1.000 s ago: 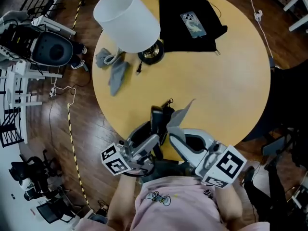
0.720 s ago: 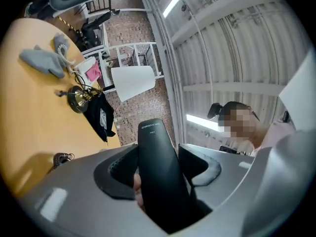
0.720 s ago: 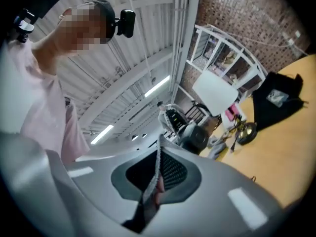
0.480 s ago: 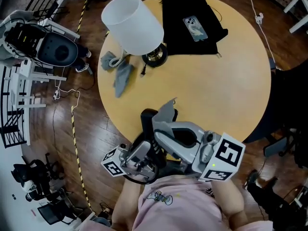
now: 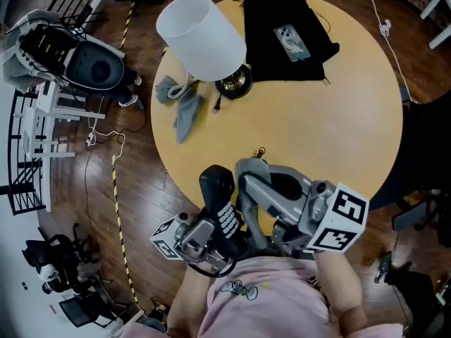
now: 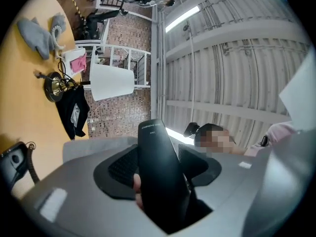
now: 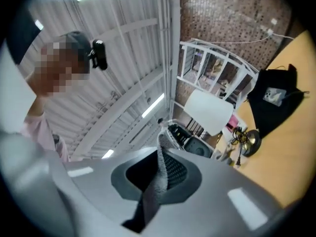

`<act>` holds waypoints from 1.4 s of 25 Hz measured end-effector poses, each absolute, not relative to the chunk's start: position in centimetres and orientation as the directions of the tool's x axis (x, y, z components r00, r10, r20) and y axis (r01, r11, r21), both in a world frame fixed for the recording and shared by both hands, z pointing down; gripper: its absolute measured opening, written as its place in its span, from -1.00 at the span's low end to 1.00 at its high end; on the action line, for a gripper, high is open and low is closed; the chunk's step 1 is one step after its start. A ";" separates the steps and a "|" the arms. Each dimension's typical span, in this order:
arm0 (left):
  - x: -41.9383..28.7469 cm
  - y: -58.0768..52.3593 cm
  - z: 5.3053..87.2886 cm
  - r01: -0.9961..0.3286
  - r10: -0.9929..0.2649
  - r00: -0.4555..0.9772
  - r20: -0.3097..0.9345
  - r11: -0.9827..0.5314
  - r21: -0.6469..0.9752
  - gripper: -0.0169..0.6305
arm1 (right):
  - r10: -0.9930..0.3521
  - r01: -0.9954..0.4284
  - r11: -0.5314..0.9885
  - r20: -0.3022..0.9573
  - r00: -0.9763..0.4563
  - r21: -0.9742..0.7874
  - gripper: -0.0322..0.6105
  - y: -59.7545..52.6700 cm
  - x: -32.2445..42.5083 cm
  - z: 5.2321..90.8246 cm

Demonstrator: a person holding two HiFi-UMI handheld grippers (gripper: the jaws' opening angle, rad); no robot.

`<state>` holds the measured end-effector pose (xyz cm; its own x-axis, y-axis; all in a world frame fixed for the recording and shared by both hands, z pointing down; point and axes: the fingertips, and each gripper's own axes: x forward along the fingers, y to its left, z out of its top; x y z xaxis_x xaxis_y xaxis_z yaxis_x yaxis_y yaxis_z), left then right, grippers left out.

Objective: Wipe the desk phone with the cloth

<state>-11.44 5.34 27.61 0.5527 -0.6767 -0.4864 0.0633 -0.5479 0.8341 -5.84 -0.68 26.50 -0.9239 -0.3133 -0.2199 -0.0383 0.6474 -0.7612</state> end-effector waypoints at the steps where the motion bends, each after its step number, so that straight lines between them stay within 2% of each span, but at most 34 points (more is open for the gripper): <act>1: -11.6 5.6 27.3 0.072 -0.681 0.538 -0.497 -0.550 0.832 -0.11 | -0.334 -0.018 0.637 -0.254 -0.908 -0.771 -0.88 -1.8 -5.7 25.9; 3: -11.8 5.7 26.8 0.097 -0.686 0.511 -0.518 -0.553 0.828 -0.11 | -0.320 0.036 0.613 -0.290 -0.902 -0.789 -0.88 -1.7 -6.2 25.6; 5: -12.2 5.3 26.5 0.136 -0.693 0.473 -0.545 -0.553 0.822 -0.12 | -0.237 0.075 0.595 -0.264 -0.935 -0.800 -0.88 1.2 -7.5 27.2; 8: -14.0 4.6 26.2 0.152 -0.713 0.407 -0.571 -0.563 0.812 -0.12 | -0.078 0.069 0.580 -0.140 -0.987 -0.812 -0.88 7.5 -7.5 31.5; 10: -16.1 4.8 25.9 0.136 -0.727 0.367 -0.580 -0.575 0.807 -0.12 | -0.045 0.014 0.562 -0.047 -0.998 -0.827 -0.88 10.6 -6.1 34.2; 13: -20.2 6.0 25.1 0.084 -0.740 0.309 -0.597 -0.604 0.792 -0.11 | -0.128 -0.087 0.509 0.024 -0.991 -0.857 -0.88 12.1 -3.3 37.1; 19: -28.8 1.2 21.6 -0.007 -0.702 0.288 -0.652 -0.682 0.731 -0.12 | -0.492 -0.305 0.444 0.055 -0.869 -0.843 -0.88 3.5 1.7 36.3; 23: -29.4 -2.1 20.6 0.013 -0.656 0.385 -0.650 -0.700 0.714 -0.11 | -0.533 -0.477 0.449 0.202 -0.822 -0.756 -0.88 1.3 -0.2 39.4; 26: -29.9 -3.3 22.2 0.071 -0.653 0.424 -0.628 -0.667 0.741 -0.11 | -0.506 -0.562 0.445 0.322 -0.800 -0.697 -0.88 0.0 -5.6 44.4; 29: -31.3 -3.8 24.2 0.099 -0.671 0.425 -0.608 -0.633 0.768 -0.12 | -0.429 -0.585 0.387 0.423 -0.798 -0.713 -0.88 -0.5 -10.9 49.6; 35: -31.5 -3.5 27.0 0.063 -0.688 0.471 -0.552 -0.598 0.799 -0.11 | -0.131 -0.519 0.338 0.507 -0.852 -0.785 -0.88 10.4 -15.2 53.1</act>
<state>-31.49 -3.50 27.01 0.4710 -0.6884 -0.5516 0.0630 -0.5975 0.7994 -15.16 10.37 53.07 -0.8517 -0.1308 0.5075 -0.5195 0.3384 -0.7846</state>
